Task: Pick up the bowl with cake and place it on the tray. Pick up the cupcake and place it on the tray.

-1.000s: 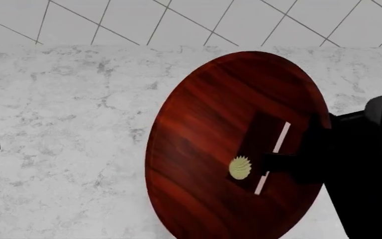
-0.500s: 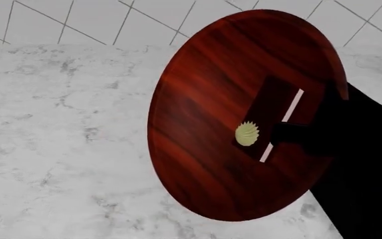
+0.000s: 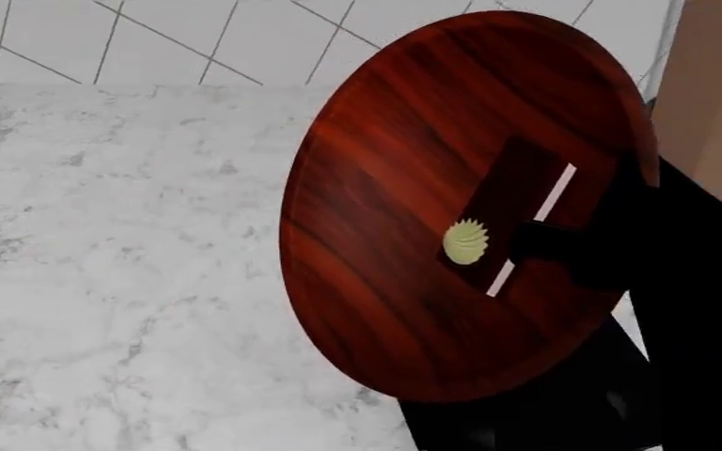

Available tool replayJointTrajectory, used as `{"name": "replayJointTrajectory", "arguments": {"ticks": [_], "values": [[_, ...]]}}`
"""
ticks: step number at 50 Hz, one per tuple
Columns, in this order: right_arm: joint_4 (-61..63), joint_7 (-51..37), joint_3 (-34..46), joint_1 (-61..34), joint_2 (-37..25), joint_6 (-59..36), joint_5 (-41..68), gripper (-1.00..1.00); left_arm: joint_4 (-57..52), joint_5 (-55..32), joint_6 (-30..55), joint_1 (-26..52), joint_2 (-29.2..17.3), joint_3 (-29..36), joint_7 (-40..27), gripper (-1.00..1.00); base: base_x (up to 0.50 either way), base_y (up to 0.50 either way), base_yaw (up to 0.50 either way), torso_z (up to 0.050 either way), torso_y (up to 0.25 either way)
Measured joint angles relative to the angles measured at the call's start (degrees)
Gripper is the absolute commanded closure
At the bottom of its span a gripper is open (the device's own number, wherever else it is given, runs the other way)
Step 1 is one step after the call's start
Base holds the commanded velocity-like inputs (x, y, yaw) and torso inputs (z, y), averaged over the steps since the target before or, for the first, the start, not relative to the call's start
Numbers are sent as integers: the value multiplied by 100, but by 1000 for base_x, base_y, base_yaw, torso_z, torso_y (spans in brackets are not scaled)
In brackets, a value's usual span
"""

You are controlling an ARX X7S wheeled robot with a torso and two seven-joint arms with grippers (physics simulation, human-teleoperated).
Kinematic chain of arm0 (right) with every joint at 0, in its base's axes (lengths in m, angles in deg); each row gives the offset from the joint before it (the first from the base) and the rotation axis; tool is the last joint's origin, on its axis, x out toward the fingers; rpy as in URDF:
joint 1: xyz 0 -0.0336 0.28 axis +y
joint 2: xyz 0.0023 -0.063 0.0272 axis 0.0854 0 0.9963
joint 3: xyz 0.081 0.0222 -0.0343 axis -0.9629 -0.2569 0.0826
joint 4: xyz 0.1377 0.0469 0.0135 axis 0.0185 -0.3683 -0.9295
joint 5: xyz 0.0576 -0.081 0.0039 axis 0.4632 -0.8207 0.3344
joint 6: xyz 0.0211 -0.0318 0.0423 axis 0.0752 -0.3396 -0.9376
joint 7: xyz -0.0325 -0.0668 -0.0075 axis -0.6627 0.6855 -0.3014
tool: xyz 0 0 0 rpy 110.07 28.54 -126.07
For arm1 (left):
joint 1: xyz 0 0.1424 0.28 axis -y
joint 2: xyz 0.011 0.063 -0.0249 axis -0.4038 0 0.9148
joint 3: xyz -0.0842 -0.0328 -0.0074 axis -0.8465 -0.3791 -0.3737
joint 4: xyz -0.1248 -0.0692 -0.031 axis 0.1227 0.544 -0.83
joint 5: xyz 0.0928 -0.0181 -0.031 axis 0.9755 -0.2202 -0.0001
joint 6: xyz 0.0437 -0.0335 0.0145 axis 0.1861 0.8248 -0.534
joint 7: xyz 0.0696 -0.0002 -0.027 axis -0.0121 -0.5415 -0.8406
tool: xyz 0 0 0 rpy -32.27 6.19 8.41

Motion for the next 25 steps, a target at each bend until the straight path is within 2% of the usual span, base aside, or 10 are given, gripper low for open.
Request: {"name": "replayJointTrajectory", "arguments": {"ticks": [5,14,23,25], "values": [[13,-120,-27,14,0,0,145,100,-4,-13,10,10,-2,4,-8,100,0,-500,0,0,2],[73,-199,-61,42,-9,0,161,100,-16,-45,7,-1,-1,17,-25,100,0,-19,0,0,1],[96,-282,-61,82,0,0,406,100,-14,-38,9,-11,-28,4,-42,100,0,-474,0,0,1],[107,-329,-88,84,-15,3,389,100,-23,-71,4,-14,-18,17,-38,100,0,0,0,0,0]]}}
